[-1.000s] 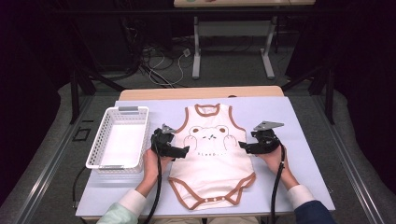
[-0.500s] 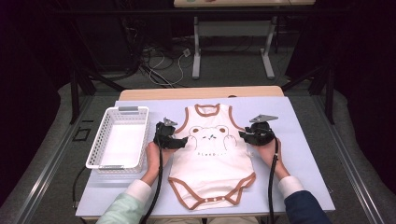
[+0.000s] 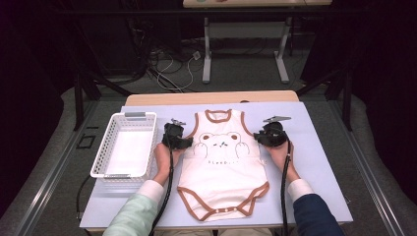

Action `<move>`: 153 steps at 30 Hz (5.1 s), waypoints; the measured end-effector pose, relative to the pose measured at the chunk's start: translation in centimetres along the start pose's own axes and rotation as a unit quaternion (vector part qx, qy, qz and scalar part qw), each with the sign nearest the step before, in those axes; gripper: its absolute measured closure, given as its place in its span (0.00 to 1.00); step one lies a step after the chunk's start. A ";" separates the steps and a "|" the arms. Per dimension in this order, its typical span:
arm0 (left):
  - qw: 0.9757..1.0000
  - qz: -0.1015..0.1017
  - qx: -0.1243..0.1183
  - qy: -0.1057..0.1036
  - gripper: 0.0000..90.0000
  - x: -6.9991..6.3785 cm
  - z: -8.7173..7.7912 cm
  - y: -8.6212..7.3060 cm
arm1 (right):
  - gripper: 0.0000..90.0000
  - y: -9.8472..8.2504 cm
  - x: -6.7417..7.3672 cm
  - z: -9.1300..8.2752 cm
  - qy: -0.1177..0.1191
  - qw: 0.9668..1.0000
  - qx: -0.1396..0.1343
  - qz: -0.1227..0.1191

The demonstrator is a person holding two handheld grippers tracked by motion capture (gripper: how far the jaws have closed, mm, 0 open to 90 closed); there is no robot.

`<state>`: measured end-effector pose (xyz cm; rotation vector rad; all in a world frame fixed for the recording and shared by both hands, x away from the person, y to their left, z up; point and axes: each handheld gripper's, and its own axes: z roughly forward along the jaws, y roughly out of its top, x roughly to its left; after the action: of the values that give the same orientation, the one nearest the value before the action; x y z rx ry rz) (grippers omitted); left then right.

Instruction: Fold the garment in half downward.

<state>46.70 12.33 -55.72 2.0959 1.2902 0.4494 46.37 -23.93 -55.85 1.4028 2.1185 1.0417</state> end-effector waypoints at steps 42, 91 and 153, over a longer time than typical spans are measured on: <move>0.998 0.058 -0.019 0.007 0.99 0.5 -0.8 1.7 | 0.98 1.9 0.6 -0.5 -0.002 0.999 -0.027 -0.040; 0.990 0.140 0.034 0.000 0.98 -3.3 -7.0 -2.2 | 0.97 -1.9 3.2 -7.9 0.080 0.992 -0.017 -0.095; 0.995 0.061 0.046 -0.062 0.79 -2.6 -0.7 0.3 | 0.85 -1.0 4.5 -1.0 0.058 0.996 0.058 -0.043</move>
<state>45.25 10.14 -54.92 2.2497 1.1354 0.3107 43.18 -20.41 -55.61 1.3186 2.3347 1.0033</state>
